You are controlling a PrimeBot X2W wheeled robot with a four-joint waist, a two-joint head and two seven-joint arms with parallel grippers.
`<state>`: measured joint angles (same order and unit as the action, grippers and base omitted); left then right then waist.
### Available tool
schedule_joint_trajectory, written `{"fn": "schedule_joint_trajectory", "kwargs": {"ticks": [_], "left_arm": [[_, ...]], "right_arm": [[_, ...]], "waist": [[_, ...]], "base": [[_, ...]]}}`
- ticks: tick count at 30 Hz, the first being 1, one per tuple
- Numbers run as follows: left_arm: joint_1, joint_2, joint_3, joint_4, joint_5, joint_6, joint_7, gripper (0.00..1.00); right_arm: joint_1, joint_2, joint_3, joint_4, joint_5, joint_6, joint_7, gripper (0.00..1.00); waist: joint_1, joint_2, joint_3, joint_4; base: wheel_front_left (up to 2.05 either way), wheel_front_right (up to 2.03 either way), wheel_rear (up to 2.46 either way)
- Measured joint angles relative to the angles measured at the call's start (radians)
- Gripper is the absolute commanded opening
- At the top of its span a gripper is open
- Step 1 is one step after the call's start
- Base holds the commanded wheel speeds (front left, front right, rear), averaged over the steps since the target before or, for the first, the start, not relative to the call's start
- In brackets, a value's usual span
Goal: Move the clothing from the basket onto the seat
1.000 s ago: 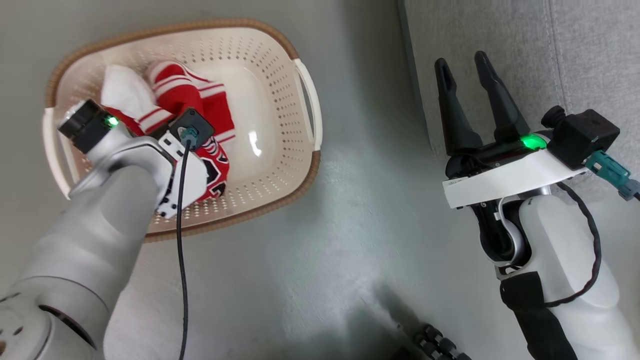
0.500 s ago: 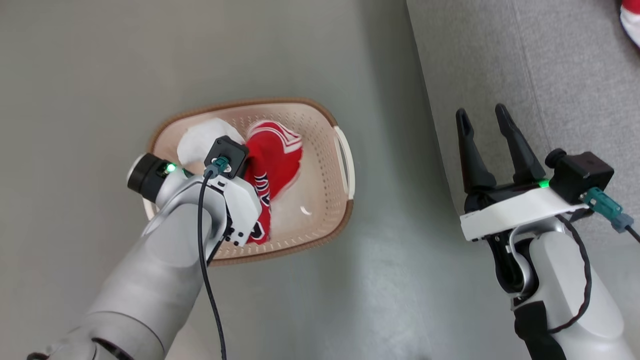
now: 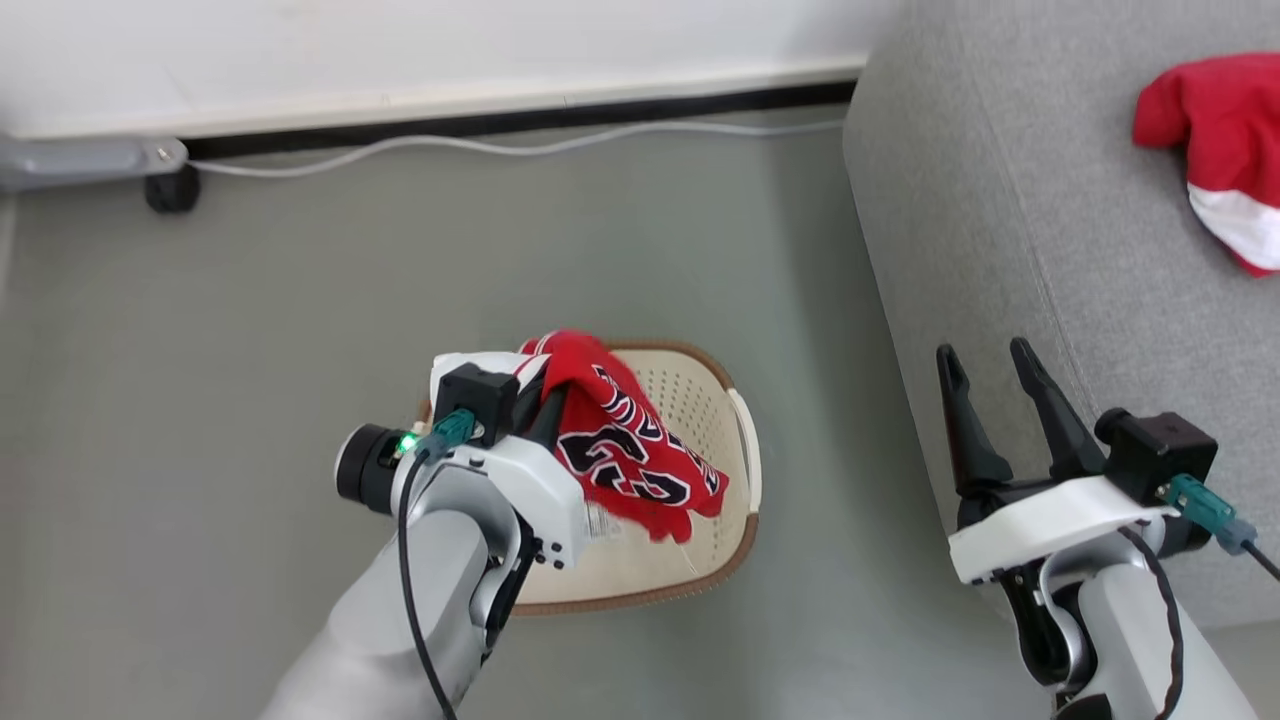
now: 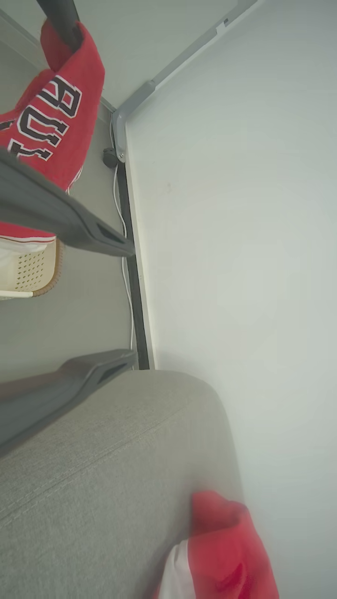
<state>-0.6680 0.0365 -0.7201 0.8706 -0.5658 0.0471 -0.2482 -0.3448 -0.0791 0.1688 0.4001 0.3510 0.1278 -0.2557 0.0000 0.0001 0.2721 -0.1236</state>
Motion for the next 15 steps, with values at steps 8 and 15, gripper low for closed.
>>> {"fn": "schedule_joint_trajectory", "kwargs": {"ticks": [8,15], "left_arm": [[0.145,0.001,0.122,-0.129,0.048,0.002,0.0,0.0],[0.249,0.002,0.2,-0.188,0.064,-0.021,0.0,0.0]], "right_arm": [[0.082,-0.008,-0.003,0.027,-0.019,0.0,0.0,1.0],[0.143,-0.007,0.0,0.042,-0.028,0.0,0.0,1.0]], "waist": [[0.0,0.0,-0.13,0.034],[0.0,0.0,-0.237,0.053]], "base": [[0.0,0.0,0.0],[0.0,0.0,0.0]]}}
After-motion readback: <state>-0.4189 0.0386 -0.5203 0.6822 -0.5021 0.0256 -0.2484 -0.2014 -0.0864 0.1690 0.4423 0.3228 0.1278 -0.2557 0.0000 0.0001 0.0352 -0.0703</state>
